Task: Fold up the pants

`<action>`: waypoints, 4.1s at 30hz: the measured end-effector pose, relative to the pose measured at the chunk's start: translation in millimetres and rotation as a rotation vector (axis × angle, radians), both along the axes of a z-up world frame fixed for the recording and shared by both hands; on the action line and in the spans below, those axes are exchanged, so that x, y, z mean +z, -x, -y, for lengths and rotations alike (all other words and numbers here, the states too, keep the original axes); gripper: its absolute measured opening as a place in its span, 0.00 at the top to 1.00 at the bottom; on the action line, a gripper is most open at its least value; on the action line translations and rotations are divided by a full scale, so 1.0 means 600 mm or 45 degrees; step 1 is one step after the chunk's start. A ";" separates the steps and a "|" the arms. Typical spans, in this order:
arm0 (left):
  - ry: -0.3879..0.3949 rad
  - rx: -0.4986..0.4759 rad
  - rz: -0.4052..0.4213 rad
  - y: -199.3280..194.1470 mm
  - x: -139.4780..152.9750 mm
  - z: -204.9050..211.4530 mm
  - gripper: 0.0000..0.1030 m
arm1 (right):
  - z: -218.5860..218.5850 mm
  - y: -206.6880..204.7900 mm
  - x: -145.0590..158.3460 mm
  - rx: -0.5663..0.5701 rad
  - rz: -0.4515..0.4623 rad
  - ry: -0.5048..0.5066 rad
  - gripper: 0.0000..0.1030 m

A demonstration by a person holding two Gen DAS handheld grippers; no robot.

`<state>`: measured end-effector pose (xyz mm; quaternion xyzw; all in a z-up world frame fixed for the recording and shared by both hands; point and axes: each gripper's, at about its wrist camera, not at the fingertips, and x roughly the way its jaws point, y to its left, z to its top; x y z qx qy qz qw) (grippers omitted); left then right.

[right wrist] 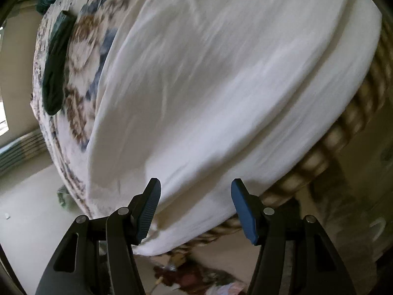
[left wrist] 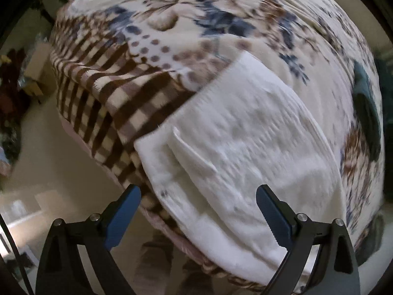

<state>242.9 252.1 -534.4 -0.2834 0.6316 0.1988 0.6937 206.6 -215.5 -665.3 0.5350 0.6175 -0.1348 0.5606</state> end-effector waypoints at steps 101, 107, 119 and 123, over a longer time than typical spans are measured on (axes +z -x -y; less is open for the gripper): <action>-0.302 -1.101 0.038 -0.053 -0.034 0.698 0.09 | 0.590 0.143 0.037 -0.435 0.163 0.502 0.34; -0.358 -1.149 0.015 -0.051 -0.037 0.740 0.09 | 0.566 0.122 0.041 -0.378 0.181 0.561 0.89; -0.358 -1.211 0.003 -0.043 -0.041 0.776 0.09 | 0.574 0.200 0.055 -0.349 0.087 0.531 0.89; -0.362 -1.191 0.004 -0.037 -0.035 0.761 0.09 | 0.583 0.193 0.018 -0.322 0.018 0.469 0.88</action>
